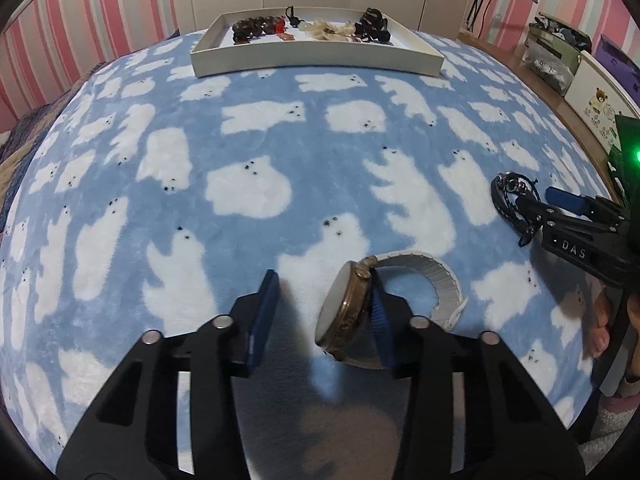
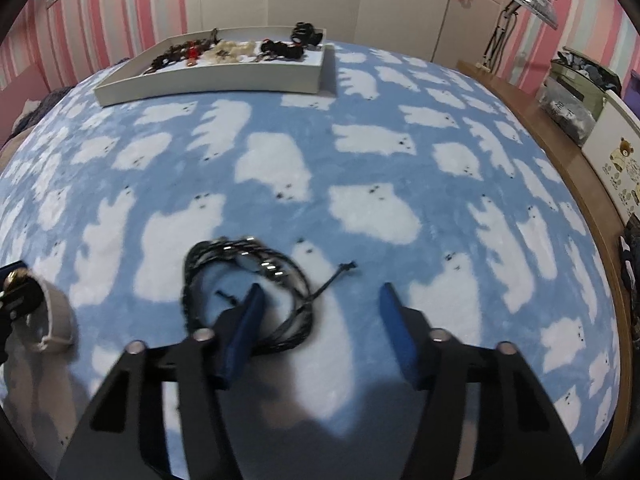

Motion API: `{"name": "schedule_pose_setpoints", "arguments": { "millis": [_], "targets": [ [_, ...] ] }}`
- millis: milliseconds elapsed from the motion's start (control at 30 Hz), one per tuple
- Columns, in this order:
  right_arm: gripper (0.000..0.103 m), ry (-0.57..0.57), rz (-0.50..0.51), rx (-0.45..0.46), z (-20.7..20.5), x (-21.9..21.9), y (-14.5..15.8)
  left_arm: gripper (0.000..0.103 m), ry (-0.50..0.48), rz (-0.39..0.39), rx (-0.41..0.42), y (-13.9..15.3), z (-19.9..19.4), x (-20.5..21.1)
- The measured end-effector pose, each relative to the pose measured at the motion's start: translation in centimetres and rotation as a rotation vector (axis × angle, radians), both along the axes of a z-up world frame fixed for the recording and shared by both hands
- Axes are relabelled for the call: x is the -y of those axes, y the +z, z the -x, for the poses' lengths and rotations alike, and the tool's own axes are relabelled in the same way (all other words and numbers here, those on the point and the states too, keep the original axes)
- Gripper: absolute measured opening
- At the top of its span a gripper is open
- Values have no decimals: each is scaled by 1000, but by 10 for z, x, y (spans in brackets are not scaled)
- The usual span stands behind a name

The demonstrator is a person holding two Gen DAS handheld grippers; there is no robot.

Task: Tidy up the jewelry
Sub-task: 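Grasp the black leather bracelet with the right tool while the left tool grasps the white-band watch, then carry both items into the white tray and open both tools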

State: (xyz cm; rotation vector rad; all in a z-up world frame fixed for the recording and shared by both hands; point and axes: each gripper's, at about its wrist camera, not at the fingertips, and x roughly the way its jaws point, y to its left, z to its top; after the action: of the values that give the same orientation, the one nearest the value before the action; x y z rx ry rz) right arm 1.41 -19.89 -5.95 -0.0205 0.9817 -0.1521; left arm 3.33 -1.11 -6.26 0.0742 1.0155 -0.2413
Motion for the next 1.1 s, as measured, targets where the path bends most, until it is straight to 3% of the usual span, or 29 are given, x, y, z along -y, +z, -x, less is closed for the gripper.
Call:
{"name": "schedule_pose_setpoints", "arguments": {
  "millis": [33, 100, 267, 467, 800, 1100],
  "targets": [
    [43, 11, 2, -3, 1, -3, 0, 40, -2, -4, 1, 0, 0, 1],
    [27, 32, -3, -7, 2, -8, 1, 36, -8, -4, -1, -1, -1, 3],
    [15, 56, -31, -8, 4, -13, 1, 29, -16, -3, -4, 0, -3, 6],
    [12, 63, -55, -4, 3, -10, 3, 13, -21, 10, -14, 0, -6, 7],
    [11, 70, -81, 16, -4, -8, 11, 12, 0, 27, -20, 3, -15, 3],
    [11, 77, -73, 58, -31, -13, 29, 12, 56, 11, 8, 22, -49, -3]
  ]
}}
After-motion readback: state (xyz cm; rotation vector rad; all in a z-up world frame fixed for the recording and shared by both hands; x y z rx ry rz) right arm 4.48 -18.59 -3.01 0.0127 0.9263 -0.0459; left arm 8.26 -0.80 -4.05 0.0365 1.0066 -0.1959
